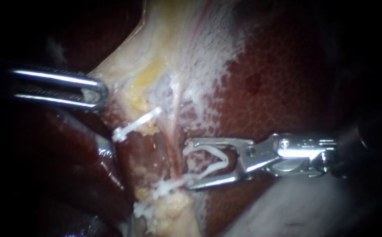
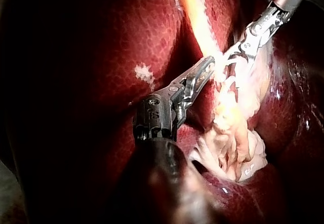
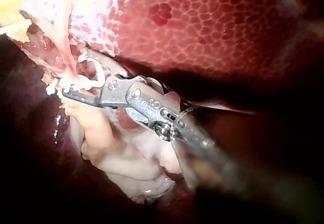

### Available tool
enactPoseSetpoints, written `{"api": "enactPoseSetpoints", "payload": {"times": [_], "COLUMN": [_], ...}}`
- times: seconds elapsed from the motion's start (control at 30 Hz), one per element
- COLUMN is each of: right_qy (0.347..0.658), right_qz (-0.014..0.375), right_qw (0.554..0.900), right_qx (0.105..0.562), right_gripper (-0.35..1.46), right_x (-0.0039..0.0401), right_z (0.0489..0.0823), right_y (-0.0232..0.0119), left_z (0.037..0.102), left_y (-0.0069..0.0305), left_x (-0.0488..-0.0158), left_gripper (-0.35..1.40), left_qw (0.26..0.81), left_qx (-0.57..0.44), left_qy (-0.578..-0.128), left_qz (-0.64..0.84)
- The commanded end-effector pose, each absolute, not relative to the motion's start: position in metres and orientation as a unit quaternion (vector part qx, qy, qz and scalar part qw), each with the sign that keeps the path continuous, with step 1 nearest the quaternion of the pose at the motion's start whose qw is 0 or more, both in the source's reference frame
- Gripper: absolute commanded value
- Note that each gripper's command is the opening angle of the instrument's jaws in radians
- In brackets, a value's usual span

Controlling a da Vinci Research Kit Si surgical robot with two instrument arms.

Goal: Clipping second clip right tube

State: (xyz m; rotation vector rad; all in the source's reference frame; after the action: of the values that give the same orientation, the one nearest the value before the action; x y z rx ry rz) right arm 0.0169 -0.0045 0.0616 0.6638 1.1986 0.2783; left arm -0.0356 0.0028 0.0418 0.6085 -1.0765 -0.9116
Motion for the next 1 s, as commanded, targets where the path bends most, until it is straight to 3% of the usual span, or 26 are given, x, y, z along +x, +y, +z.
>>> {"api": "enactPoseSetpoints", "payload": {"times": [0.03, 0.37, 0.77, 1.0], "right_qy": [0.551, 0.550, 0.555, 0.553], "right_qz": [0.128, 0.119, 0.096, 0.088], "right_qw": [0.765, 0.761, 0.722, 0.720], "right_qx": [0.308, 0.322, 0.402, 0.410], "right_gripper": [0.60, 0.60, 0.48, 0.46], "right_x": [0.0171, 0.0190, 0.0193, 0.0196], "right_z": [0.0616, 0.0618, 0.0609, 0.0615], "right_y": [-0.0045, -0.0048, -0.0058, -0.0061], "left_z": [0.0419, 0.0419, 0.0423, 0.0424], "left_y": [0.0028, 0.0028, 0.0027, 0.0028], "left_x": [-0.0356, -0.0359, -0.0361, -0.0362], "left_gripper": [-0.18, -0.18, -0.18, -0.18], "left_qw": [0.719, 0.719, 0.719, 0.719], "left_qx": [0.276, 0.275, 0.274, 0.274], "left_qy": [-0.487, -0.487, -0.487, -0.487], "left_qz": [-0.412, -0.413, -0.413, -0.413]}}
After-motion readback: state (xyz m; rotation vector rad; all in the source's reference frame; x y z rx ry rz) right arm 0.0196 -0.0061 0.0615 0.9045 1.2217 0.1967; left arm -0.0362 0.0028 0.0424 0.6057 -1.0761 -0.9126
